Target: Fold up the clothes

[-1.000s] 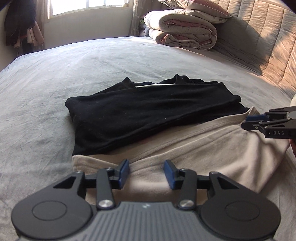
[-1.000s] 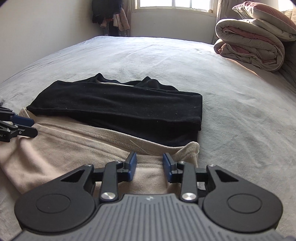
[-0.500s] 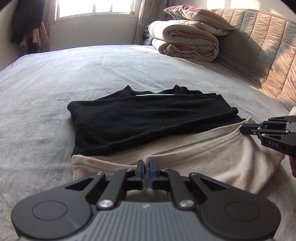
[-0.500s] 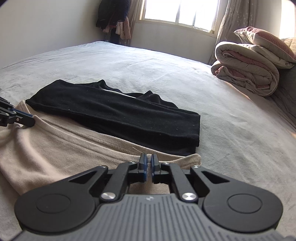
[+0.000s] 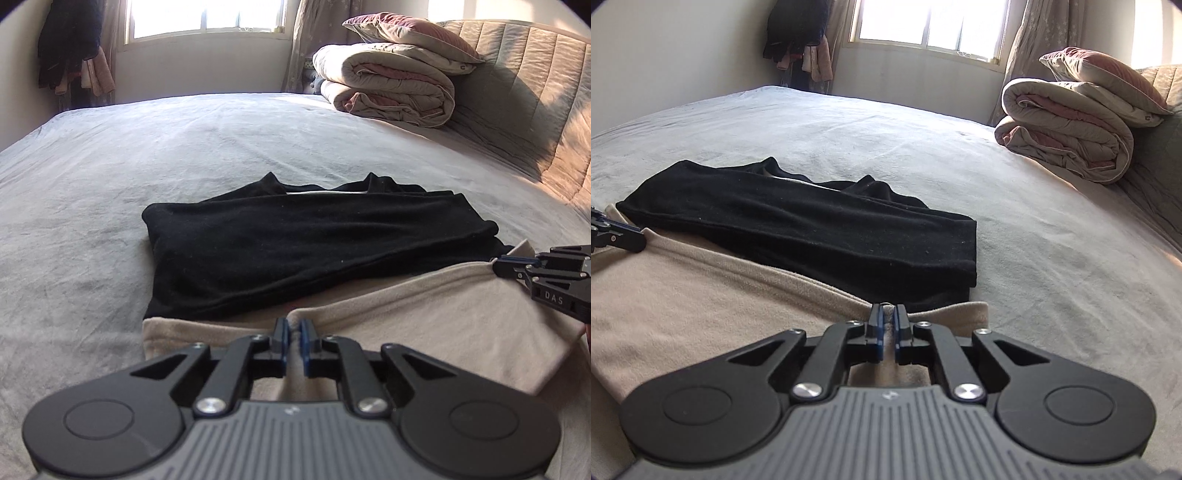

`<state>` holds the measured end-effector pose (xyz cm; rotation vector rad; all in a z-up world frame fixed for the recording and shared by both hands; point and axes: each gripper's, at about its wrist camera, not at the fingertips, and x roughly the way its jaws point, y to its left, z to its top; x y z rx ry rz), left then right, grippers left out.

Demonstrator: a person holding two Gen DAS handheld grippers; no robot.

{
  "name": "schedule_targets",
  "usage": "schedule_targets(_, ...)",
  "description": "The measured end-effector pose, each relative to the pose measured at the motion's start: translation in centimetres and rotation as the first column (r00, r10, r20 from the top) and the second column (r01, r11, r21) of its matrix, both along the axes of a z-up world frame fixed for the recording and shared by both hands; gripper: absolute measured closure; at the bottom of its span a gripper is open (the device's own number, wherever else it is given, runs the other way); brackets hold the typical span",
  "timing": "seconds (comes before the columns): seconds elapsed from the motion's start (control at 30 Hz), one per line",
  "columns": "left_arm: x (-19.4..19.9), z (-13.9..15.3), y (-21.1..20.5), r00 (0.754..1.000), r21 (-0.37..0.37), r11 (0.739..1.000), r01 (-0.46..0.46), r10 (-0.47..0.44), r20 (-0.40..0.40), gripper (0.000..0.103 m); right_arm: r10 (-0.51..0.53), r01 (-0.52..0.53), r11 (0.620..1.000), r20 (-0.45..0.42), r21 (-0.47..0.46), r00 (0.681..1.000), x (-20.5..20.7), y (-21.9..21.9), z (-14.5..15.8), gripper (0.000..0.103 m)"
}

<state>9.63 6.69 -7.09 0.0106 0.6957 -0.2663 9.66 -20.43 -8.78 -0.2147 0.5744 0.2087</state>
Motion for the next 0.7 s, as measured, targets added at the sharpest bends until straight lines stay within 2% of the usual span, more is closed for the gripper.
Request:
schedule_targets(0.07, -0.1, 0.1, -0.1, 1.0, 0.009, 1.0, -0.001, 0.001, 0.005, 0.09, 0.002, -0.002, 1.0, 0.001, -0.002, 1.0, -0.2, 0.0, 0.2, 0.09)
schedule_targets(0.1, -0.3, 0.2, 0.0, 1.0, 0.007, 1.0, -0.008, 0.008, 0.011, 0.084, -0.002, 0.002, 1.0, 0.007, -0.004, 1.0, -0.3, 0.0, 0.4, 0.086)
schedule_targets(0.17, -0.7, 0.6, 0.4, 0.999, 0.015, 1.0, -0.026, 0.025, 0.037, 0.077, -0.013, 0.013, 1.0, 0.023, -0.004, 1.0, -0.7, -0.3, 0.9, 0.083)
schedule_targets(0.27, -1.3, 1.1, 1.4, 0.996, 0.026, 0.998, -0.055, 0.053, 0.069, 0.076, -0.035, 0.035, 0.999, 0.05, 0.003, 0.998, -1.2, -0.9, 1.5, 0.076)
schedule_targets(0.33, -1.7, 1.2, 2.3, 0.994, 0.029, 0.997, -0.077, 0.074, 0.081, 0.076, -0.058, 0.057, 0.998, 0.045, 0.014, 0.997, -1.1, -1.7, 1.5, 0.076)
schedule_targets(0.53, -2.4, -0.1, 5.2, 0.995, 0.036, 0.994, -0.102, 0.101, 0.026, 0.077, -0.098, 0.101, 0.992, -0.048, 0.075, 0.994, -0.4, -3.8, 0.4, 0.075)
schedule_targets(0.57, -2.6, 0.0, 5.2, 0.995, 0.043, 0.994, -0.099, 0.098, 0.031, 0.077, -0.104, 0.108, 0.991, -0.049, 0.085, 0.993, -0.5, -4.0, 0.3, 0.072)
schedule_targets(0.6, -2.8, 0.2, 5.2, 0.995, 0.051, 0.994, -0.1, 0.098, 0.034, 0.077, -0.113, 0.117, 0.989, -0.049, 0.086, 0.992, -0.5, -4.1, 0.4, 0.064)
schedule_targets(0.7, -3.3, 0.8, 5.5, 0.993, 0.05, 0.992, -0.116, 0.114, 0.035, 0.076, -0.132, 0.135, 0.987, -0.037, 0.088, 0.991, -0.8, -4.2, 1.1, 0.063)
